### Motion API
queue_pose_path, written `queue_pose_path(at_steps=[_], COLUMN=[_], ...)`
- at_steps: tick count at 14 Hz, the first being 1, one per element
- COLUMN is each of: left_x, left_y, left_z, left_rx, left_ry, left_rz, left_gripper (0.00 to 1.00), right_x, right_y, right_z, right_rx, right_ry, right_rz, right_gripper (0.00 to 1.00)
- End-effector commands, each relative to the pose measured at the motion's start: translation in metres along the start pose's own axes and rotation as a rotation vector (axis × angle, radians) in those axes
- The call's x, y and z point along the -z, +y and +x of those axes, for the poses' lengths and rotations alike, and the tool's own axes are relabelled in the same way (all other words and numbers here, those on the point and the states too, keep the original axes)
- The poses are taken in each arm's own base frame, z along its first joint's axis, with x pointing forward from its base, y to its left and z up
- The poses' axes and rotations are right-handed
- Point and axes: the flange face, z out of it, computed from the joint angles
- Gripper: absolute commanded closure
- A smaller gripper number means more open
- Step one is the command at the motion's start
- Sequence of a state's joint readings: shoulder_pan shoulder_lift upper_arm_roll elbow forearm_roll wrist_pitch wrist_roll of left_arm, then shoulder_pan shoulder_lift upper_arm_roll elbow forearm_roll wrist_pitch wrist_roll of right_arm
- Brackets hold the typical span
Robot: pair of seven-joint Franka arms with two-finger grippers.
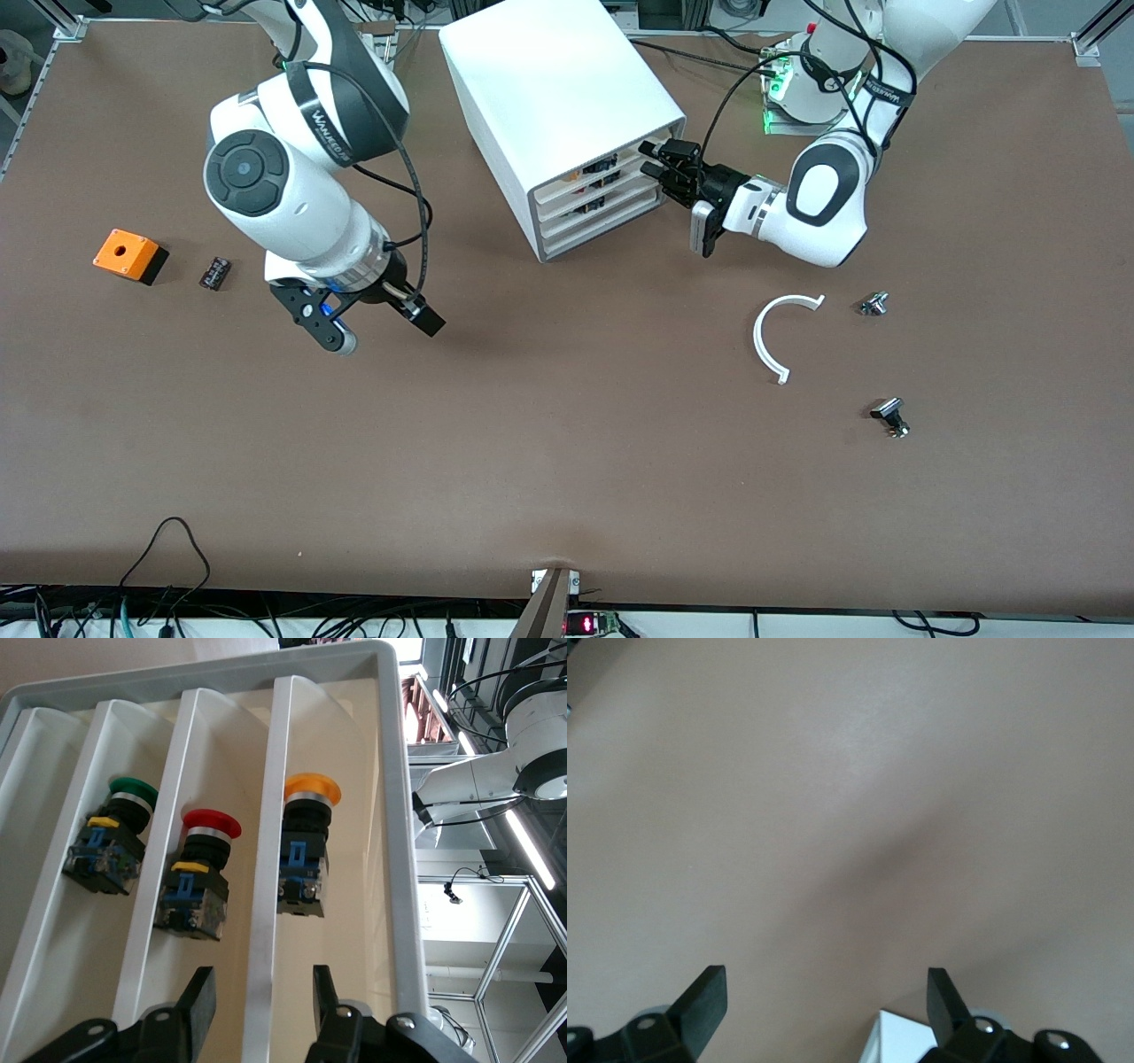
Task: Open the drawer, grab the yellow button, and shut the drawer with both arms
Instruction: 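Pull the drawer open with the left gripper while the right gripper approaches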
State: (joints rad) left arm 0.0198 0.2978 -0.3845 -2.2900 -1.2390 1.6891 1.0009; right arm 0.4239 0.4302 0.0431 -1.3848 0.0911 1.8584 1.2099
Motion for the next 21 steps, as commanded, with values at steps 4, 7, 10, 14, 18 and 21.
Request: queue_pose_path(at_steps=[4,7,10,14,18,21], left_x=[-0.024,-0.018,0.002,0.044,0.101,0.136], left_y=[-0.007,-0.006,-0.003,-0.015,-0.042,-0.049], left_z=[-0.006,-0.004,0.003,0.022,0.042,0.053], left_rx=[-0.058,-0.059,-0.065,-0.083,-0.101,-0.106], left_ry=[0.026,0.036,0.067,0.081,0.083,0.083], left_rz=[-0.03,-0.032,-0.029,0.008,0.054,0.094], left_gripper=[1.0,1.0,1.0,1.0,1.0,1.0], right_x=[0.007,0.011,0.017,0.017,0.019,0.012], right_y=[-0.042,-0.059,-0.067,-0.084,-0.096,-0.106], right_z=[-0.026,-0.039,-0.047,-0.073,-0.106,-0.149], right_rx=[-0.116,-0.19,-0.241,-0.286,-0.3,-0.276], right_ry=[-0.008,-0.055,-0.066,-0.075,-0.085,-0.097], right_rz=[0.054,0.095,0.125,0.159,0.205,0.214], right_gripper=[0.0,0.0,0.0,0.0,0.0,0.0])
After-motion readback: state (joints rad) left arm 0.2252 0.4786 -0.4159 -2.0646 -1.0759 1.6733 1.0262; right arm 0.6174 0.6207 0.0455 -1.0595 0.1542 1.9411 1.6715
